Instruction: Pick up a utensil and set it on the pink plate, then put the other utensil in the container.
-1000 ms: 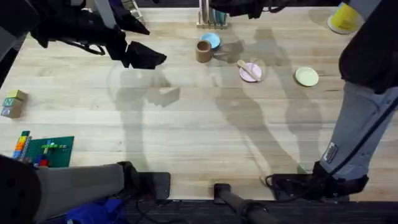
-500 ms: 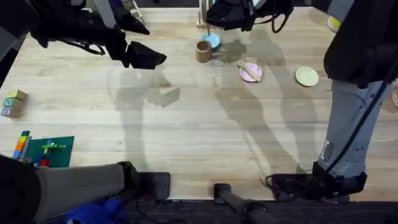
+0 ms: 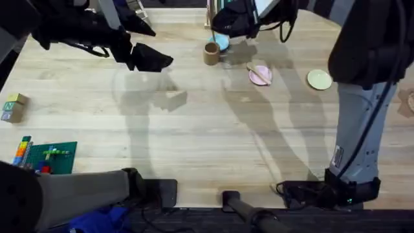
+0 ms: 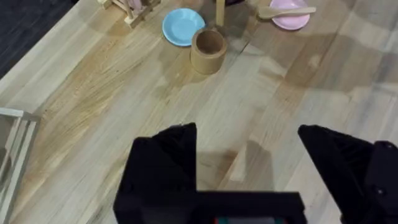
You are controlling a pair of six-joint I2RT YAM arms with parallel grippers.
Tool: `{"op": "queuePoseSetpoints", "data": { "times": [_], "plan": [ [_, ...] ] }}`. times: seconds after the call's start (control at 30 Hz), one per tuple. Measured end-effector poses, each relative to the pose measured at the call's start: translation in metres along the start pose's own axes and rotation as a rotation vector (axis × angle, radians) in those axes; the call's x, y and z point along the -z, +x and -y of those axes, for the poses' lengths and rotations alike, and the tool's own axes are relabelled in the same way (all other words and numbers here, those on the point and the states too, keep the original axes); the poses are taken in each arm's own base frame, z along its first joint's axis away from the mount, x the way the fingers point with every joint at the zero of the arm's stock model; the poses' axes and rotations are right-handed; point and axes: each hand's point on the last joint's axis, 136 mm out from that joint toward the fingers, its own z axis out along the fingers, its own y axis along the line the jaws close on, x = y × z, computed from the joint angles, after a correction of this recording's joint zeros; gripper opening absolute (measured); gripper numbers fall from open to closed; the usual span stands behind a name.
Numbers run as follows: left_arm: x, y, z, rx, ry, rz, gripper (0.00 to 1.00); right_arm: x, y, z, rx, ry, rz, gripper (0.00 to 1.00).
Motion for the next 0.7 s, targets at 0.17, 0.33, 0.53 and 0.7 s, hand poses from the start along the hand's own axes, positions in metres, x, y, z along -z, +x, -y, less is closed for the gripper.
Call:
{"op": "queuePoseSetpoints", "data": {
  "times": [0.17, 0.33, 0.53, 0.7],
  "plan": [
    [0.000, 0.000, 0.000, 0.000, 0.000, 0.000, 0.993, -0.006, 0.017, -0.004, -0.021, -0.011, 0.001, 0.032],
    [0.000, 0.000, 0.000, 0.000, 0.000, 0.000, 0.993, -0.008, 0.020, -0.005, -0.010, -0.014, 0.002, 0.032],
    [0.000, 0.000, 0.000, 0.000, 0.000, 0.000, 0.993, -0.009, 0.029, -0.005, 0.000, -0.014, 0.003, 0.032],
    [0.000, 0.000, 0.000, 0.000, 0.000, 0.000, 0.993, -0.010, 0.048, -0.010, -0.034, -0.017, 0.000, 0.032]
  ]
}}
